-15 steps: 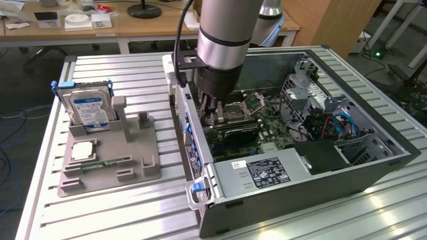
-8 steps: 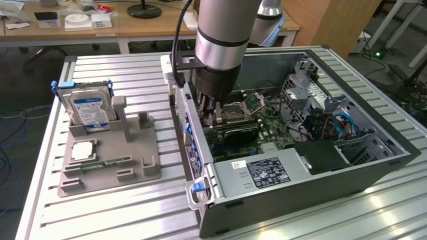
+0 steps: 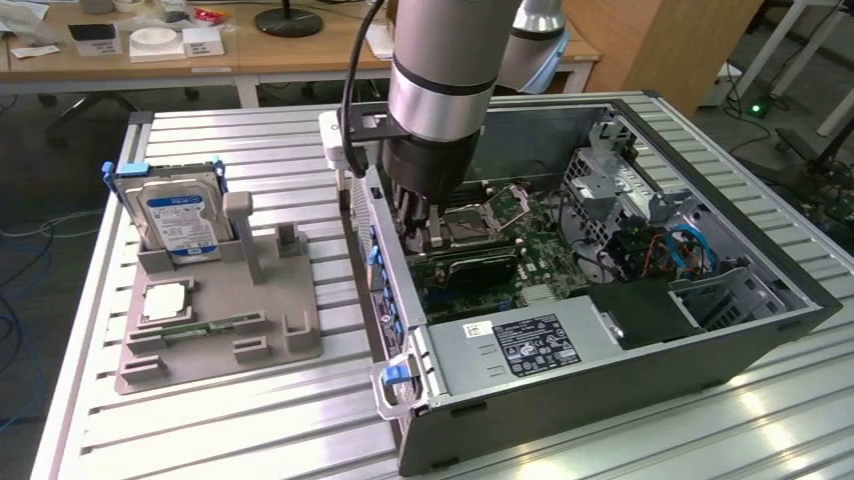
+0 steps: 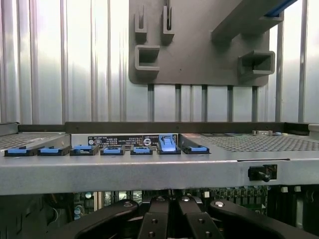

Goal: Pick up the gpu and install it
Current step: 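Press down on the gpu until it lock into place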

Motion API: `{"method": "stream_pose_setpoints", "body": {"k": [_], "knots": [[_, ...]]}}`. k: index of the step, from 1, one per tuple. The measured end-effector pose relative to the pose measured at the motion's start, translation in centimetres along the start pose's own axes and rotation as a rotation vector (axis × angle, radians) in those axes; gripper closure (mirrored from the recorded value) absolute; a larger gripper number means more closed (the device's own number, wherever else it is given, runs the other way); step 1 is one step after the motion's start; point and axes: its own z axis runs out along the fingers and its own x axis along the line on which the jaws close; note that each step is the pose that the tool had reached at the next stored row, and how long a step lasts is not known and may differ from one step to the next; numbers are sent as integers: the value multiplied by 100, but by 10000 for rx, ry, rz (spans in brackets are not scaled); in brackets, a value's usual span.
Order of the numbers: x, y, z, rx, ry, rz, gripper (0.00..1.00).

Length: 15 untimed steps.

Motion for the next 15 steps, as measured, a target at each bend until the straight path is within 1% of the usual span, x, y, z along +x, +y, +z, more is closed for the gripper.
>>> {"method": "stream_pose_setpoints", "body": {"k": [6, 12, 14, 15], "knots": [[1, 9, 3, -4, 3, -6, 90], [5, 8, 40, -4, 1, -10, 90], [4, 1, 36, -4, -12, -8, 90], [2, -12, 33, -2, -33, -6, 90]]}}
